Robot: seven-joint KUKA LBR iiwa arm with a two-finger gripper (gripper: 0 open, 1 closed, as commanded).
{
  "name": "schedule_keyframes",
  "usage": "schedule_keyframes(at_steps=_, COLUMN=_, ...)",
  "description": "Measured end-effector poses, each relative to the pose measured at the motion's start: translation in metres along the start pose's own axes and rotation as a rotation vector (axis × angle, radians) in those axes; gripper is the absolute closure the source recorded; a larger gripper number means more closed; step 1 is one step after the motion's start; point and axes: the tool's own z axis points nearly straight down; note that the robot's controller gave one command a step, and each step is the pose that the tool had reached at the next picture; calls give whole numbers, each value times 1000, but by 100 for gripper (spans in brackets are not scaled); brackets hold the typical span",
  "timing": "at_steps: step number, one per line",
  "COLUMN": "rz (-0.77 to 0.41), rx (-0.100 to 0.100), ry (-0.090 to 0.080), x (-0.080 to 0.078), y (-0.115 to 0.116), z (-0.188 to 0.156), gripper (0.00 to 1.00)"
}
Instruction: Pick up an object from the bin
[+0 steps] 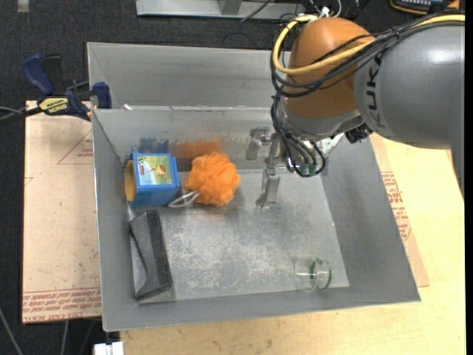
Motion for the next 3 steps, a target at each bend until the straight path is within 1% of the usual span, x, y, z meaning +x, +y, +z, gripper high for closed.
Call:
schedule_keyframes(at_steps=1, rz=58, rx=-3, ry=0, x=-13, y=22, z=31, gripper=0)
schedule_keyframes(at_steps=2, rz=58, rx=-2, ry=-5, x=-8, y=44, z=77, gripper=0)
schedule_keyframes(at_steps=3, rz=71, rx=-2, ry=-3, x=-8, y=71, z=111, gripper=0)
